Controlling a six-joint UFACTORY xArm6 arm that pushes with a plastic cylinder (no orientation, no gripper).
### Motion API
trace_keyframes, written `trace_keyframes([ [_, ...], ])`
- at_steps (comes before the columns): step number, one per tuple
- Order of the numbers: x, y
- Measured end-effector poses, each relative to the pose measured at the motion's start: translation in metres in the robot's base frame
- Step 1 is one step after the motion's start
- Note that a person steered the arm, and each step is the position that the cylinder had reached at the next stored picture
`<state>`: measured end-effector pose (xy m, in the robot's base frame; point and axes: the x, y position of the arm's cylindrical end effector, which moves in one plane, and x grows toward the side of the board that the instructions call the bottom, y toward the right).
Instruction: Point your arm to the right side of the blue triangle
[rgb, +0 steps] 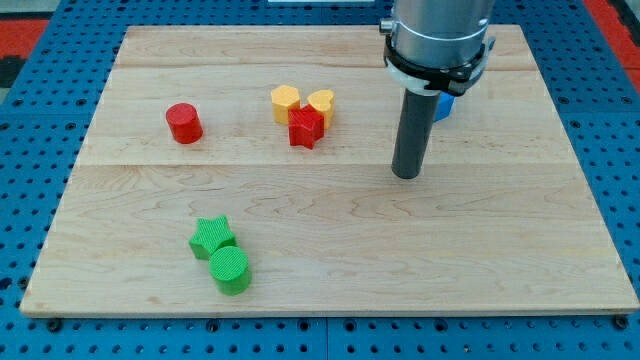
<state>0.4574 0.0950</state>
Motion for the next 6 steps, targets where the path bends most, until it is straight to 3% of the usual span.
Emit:
trace_keyframes([
  [3, 0.003, 0.0],
  [4, 0.003, 0.031],
  [5, -0.036, 0.092],
  [6, -0.119, 0.096],
])
